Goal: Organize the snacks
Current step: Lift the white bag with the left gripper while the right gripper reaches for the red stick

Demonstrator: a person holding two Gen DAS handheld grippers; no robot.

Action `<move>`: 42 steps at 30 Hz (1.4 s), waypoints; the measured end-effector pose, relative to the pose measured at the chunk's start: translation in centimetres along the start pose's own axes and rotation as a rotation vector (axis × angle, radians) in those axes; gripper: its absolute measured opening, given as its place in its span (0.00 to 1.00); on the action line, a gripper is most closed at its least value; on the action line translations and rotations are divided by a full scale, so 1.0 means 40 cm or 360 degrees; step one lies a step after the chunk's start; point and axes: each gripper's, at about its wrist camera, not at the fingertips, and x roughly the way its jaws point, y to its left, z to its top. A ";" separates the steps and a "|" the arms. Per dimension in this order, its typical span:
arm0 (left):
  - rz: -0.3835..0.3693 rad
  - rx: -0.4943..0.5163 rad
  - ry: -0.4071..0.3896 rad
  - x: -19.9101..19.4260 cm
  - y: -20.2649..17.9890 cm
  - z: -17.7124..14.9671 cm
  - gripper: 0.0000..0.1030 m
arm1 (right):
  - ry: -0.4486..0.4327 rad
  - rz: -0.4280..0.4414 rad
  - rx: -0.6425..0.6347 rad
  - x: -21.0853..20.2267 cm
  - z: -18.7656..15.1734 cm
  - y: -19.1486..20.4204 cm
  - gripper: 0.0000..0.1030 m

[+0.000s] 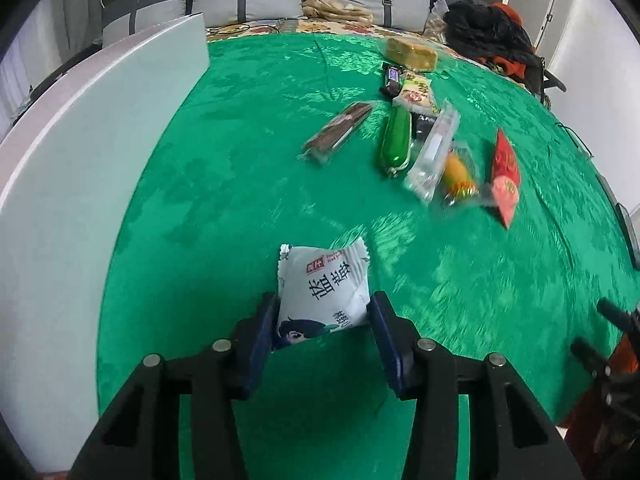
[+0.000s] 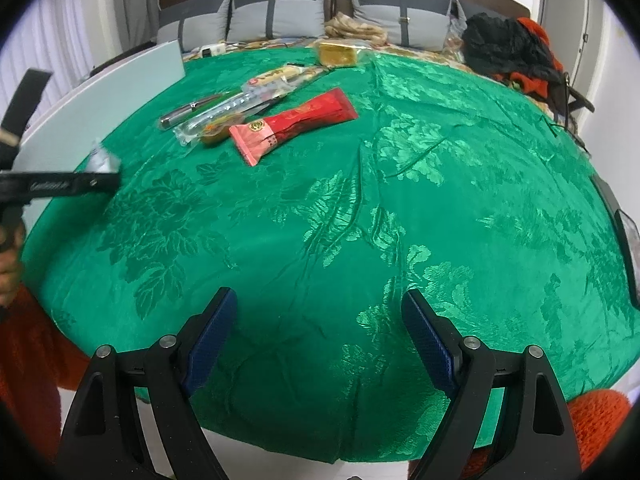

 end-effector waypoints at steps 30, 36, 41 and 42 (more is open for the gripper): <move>0.0142 0.0019 -0.0145 0.019 -0.018 -0.058 1.00 | -0.0036 -0.0004 0.0004 0.015 -0.017 0.008 0.87; 0.0134 0.0024 -0.0153 0.017 -0.018 -0.059 1.00 | -0.0049 -0.0005 0.0007 0.013 -0.020 0.008 0.87; 0.0092 0.0034 -0.0062 0.018 -0.005 -0.042 1.00 | -0.0044 -0.0002 0.0006 0.013 -0.018 0.008 0.87; 0.0076 0.0030 -0.0057 0.016 -0.003 -0.040 1.00 | -0.0044 -0.0003 0.0007 0.013 -0.017 0.008 0.87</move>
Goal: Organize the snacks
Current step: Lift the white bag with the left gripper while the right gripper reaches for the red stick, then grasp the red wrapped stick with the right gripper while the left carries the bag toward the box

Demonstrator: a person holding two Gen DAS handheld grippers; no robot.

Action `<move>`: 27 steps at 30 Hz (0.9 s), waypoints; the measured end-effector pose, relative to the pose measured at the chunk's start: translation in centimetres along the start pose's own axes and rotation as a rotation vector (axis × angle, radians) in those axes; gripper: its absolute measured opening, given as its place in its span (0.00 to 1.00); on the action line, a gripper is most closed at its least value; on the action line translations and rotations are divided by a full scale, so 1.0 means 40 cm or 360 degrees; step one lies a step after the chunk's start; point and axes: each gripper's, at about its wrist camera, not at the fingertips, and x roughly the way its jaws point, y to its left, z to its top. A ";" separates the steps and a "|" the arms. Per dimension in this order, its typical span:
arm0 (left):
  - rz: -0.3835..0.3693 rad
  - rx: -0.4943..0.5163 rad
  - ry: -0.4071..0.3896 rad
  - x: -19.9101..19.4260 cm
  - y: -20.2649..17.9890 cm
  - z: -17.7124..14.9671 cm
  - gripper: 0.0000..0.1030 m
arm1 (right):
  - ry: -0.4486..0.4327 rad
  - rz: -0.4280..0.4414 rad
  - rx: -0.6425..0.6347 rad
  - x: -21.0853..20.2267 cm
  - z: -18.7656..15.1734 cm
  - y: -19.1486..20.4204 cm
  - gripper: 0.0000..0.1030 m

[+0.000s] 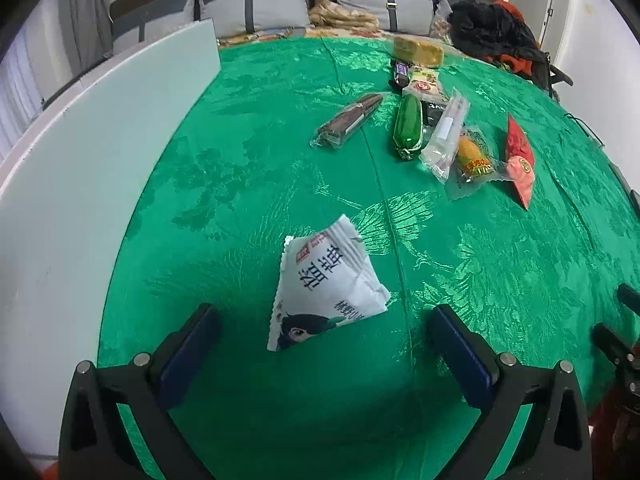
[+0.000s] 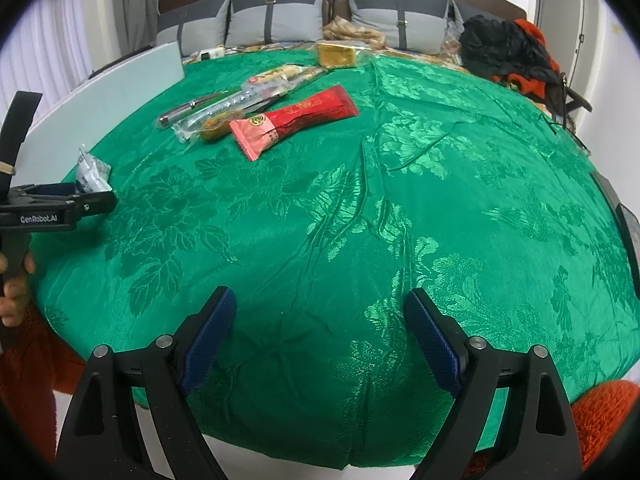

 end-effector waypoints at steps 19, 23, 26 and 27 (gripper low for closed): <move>-0.0065 -0.0158 -0.0147 -0.045 0.068 0.006 0.41 | 0.0124 0.0364 0.0645 0.108 0.325 -0.117 0.84; -0.0090 -0.0167 -0.0166 -0.068 0.070 -0.008 0.41 | 0.0312 0.0383 0.0864 0.240 0.403 -0.099 0.71; -0.0111 -0.0159 -0.0178 -0.080 0.067 -0.010 0.41 | 0.0444 0.0315 0.0900 0.309 0.413 -0.073 0.28; -0.0117 -0.0152 -0.0184 -0.086 0.065 -0.009 0.41 | 0.0452 0.0284 0.0892 0.312 0.415 -0.070 0.17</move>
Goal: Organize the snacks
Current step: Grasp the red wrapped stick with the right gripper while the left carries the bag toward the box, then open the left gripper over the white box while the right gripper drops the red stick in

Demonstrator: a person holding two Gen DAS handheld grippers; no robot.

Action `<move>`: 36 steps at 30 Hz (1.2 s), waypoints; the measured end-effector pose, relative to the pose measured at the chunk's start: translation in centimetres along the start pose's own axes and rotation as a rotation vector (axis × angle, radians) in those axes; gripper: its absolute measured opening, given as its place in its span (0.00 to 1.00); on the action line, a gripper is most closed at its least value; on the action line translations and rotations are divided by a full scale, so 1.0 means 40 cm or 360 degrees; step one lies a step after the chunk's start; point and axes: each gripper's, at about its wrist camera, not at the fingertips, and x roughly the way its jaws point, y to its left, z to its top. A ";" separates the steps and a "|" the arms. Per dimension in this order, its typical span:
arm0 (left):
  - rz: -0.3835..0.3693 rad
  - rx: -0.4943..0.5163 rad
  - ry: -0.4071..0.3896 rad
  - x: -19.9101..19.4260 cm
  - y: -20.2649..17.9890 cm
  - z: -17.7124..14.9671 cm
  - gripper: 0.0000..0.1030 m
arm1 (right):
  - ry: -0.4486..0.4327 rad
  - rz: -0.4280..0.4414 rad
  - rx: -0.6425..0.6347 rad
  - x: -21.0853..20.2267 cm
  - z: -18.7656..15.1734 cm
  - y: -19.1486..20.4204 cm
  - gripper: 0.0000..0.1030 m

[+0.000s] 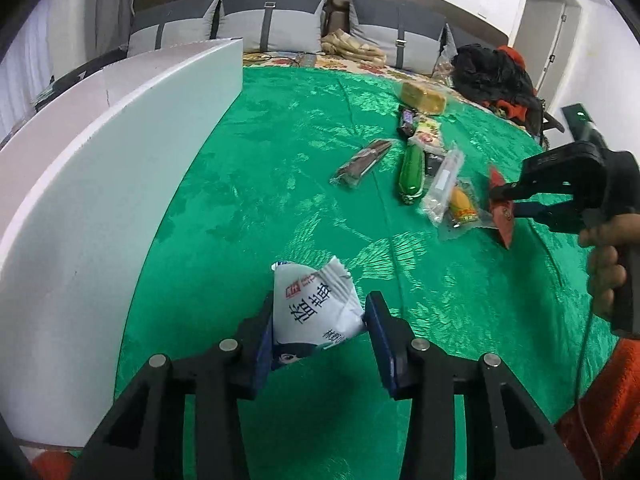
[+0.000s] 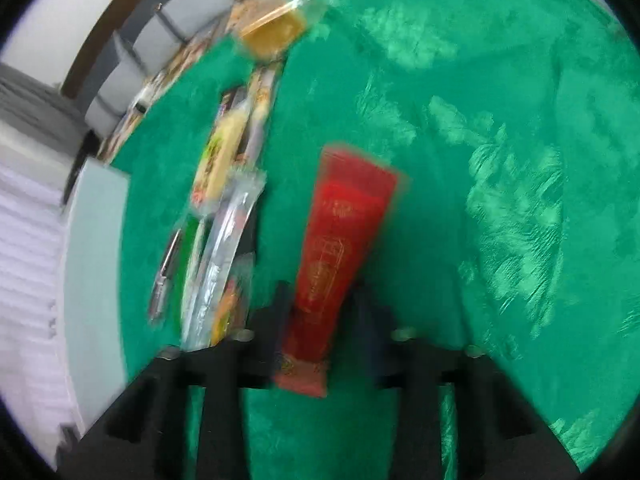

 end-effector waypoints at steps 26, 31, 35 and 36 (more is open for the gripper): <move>0.0754 -0.0324 -0.0137 -0.349 0.550 0.202 0.69 | 0.0060 0.0794 -0.0918 -0.198 -0.323 0.889 0.54; 0.0775 -0.0362 -0.0165 -0.342 0.571 0.180 0.83 | -0.0005 0.0692 -0.0813 -0.183 -0.302 0.782 0.56; 0.0730 -0.0372 -0.0154 -0.325 0.540 0.180 0.83 | -0.0126 0.0480 -0.0869 -0.181 -0.269 0.668 0.59; 0.0715 -0.0359 -0.0159 -0.320 0.522 0.182 0.84 | -0.0170 0.0385 -0.0904 -0.178 -0.264 0.612 0.61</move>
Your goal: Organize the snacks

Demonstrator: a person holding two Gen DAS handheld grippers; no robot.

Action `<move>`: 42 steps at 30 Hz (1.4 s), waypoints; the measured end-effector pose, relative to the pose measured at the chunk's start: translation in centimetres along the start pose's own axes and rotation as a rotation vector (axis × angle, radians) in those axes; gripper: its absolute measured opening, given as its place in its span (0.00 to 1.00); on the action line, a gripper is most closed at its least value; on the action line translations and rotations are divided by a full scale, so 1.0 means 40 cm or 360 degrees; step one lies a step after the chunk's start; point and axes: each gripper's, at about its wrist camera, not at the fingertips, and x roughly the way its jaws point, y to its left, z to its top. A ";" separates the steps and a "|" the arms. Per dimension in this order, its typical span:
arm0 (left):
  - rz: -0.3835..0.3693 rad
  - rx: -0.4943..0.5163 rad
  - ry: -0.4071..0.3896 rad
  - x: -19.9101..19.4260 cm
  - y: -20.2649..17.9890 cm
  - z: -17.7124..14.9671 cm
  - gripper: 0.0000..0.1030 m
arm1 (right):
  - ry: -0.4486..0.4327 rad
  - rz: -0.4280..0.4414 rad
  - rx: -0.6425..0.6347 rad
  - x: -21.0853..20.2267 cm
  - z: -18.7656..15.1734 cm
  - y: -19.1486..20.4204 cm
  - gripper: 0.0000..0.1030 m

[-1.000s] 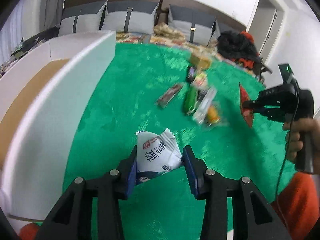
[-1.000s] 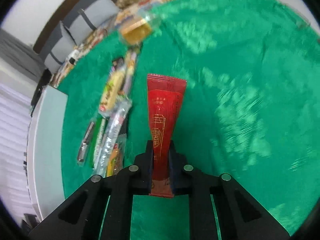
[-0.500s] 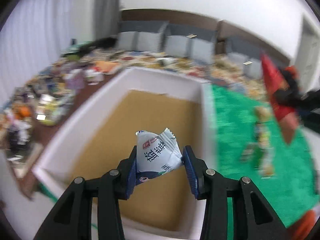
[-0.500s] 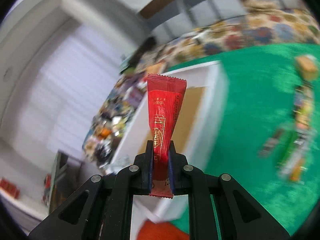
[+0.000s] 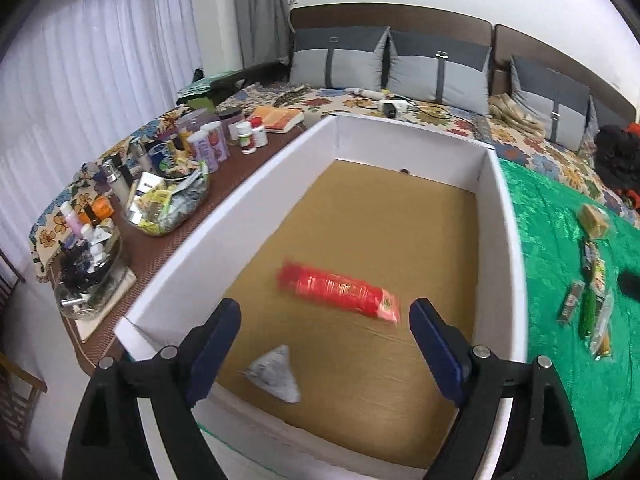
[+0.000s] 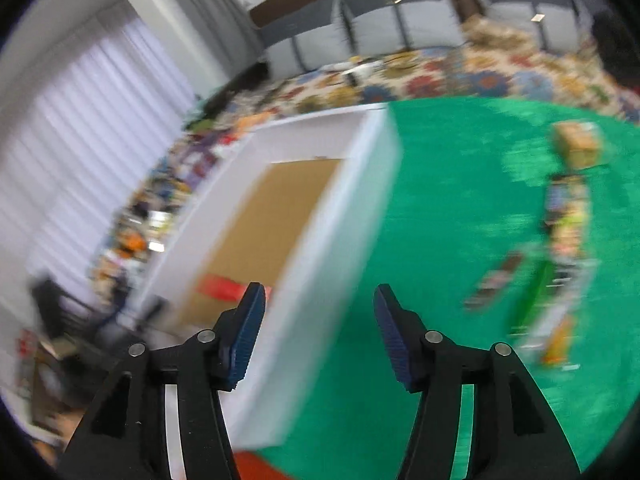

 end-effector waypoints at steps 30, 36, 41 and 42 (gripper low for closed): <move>0.0139 0.0378 -0.0046 -0.046 -0.306 -0.128 0.90 | -0.0173 -0.0731 0.0067 -0.286 -0.473 -0.611 0.64; 0.0258 0.0373 -0.0191 -0.095 -0.320 -0.118 0.91 | -0.0113 -0.0728 0.0163 -0.275 -0.483 -0.647 0.64; 0.0149 0.0323 -0.0474 -0.251 -0.382 -0.117 0.99 | -0.0113 -0.0712 0.0224 -0.277 -0.484 -0.665 0.64; 0.0061 0.0325 -0.0470 -0.274 -0.405 -0.121 0.99 | -0.0111 -0.0714 0.0219 -0.275 -0.482 -0.664 0.64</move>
